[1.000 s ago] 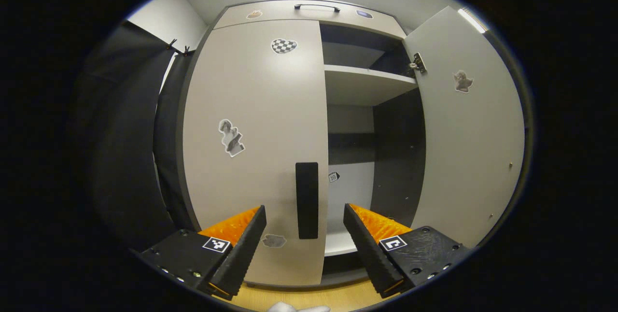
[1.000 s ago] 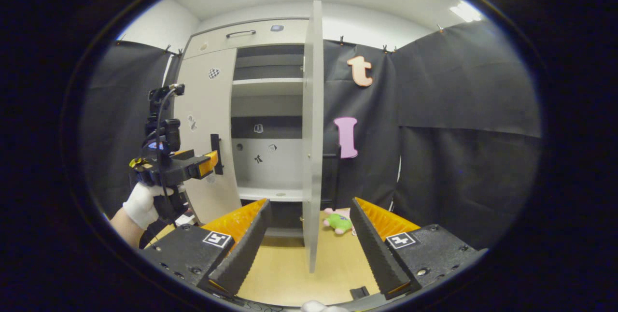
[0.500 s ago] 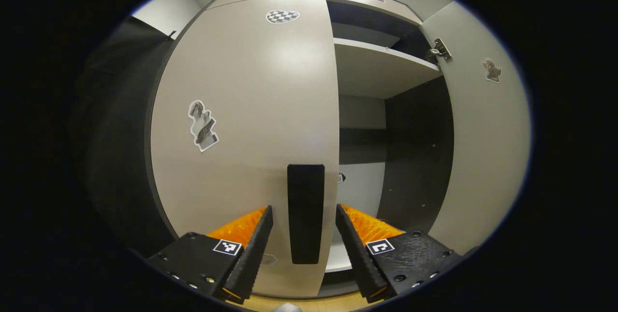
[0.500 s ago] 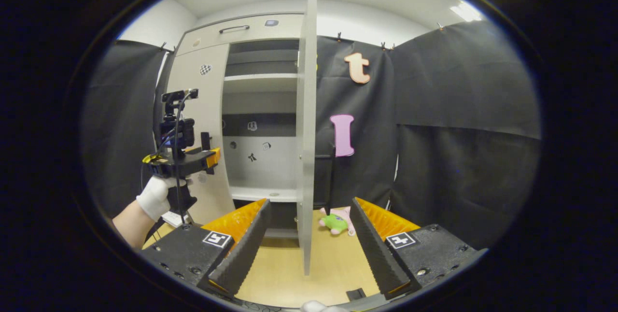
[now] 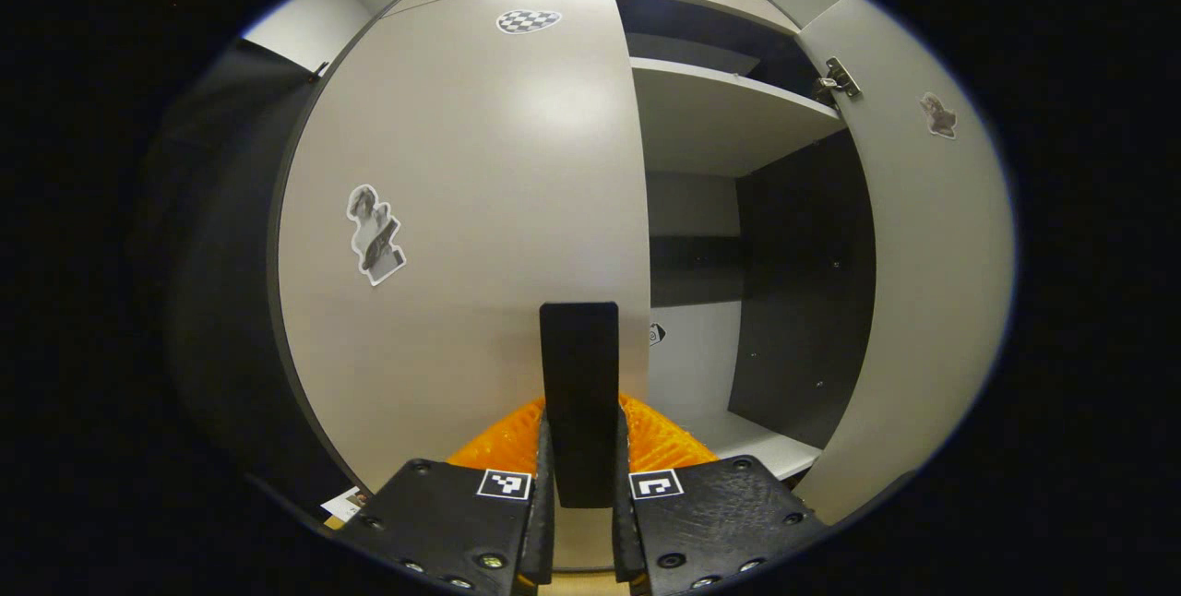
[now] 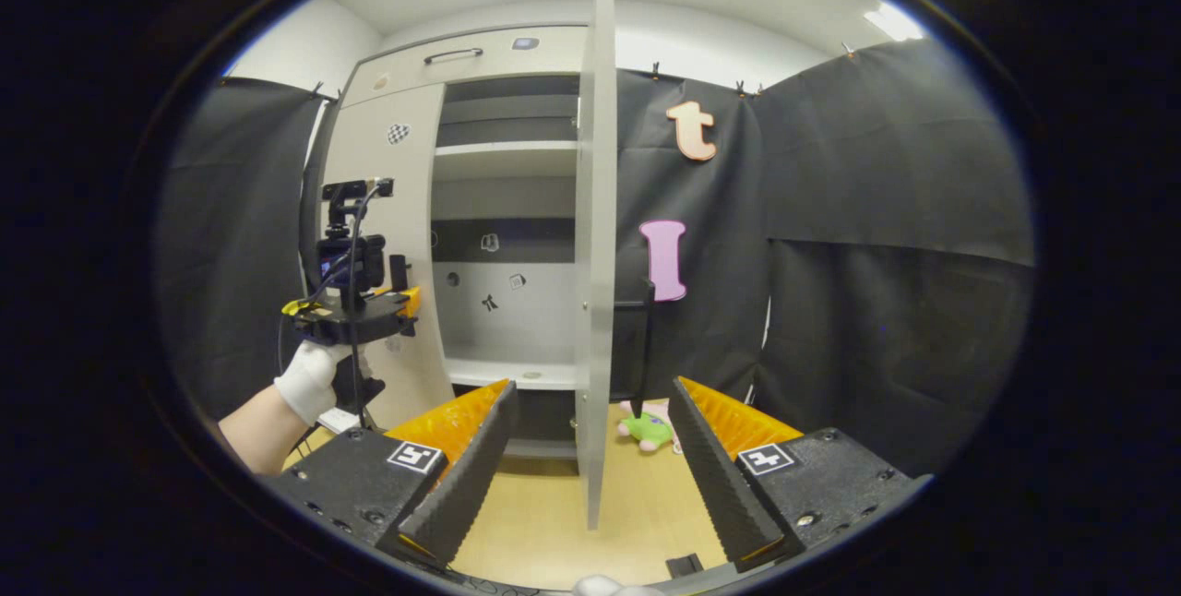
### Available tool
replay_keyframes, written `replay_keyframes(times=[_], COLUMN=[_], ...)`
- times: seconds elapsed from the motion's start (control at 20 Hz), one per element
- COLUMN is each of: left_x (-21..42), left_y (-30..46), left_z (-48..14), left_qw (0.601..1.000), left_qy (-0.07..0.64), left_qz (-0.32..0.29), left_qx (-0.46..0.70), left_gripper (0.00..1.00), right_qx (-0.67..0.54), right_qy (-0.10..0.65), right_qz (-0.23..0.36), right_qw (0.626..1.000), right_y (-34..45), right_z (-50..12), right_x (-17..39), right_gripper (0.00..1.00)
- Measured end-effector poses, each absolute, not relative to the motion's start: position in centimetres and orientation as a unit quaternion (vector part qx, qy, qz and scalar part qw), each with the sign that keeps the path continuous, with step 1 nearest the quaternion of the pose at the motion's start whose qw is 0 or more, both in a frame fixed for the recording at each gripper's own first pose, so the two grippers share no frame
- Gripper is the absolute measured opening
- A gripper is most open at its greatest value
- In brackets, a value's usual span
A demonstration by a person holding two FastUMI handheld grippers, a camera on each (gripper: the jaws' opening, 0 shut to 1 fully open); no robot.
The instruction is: Open the right door of the double-door shoe cabinet with the right hand, and open the left door with the left hand.
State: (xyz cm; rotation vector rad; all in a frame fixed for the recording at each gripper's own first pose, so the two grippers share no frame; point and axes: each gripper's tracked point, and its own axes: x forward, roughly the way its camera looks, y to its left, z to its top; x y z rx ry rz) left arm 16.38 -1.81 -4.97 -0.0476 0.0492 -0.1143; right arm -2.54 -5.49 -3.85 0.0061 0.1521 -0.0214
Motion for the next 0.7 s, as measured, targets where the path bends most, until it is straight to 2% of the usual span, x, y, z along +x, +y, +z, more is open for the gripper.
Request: replay_keyframes(times=[0.2,0.7], left_x=[16.5,14.1], left_y=[-1.9,-1.8], left_z=[-5.0,-4.8], left_qw=[0.998,0.995], left_qy=[0.025,0.03], left_qz=[-0.06,-0.089], left_qx=[-0.02,-0.03], left_gripper=[0.04,0.04], right_qx=[-0.003,-0.011], right_qy=[0.075,0.07], right_qz=[-0.004,0.029], right_qw=[0.997,0.997], right_y=[-5.1,-3.6], right_z=[-3.7,-3.5], right_x=[-2.8,-4.1], right_gripper=[1.0,1.0])
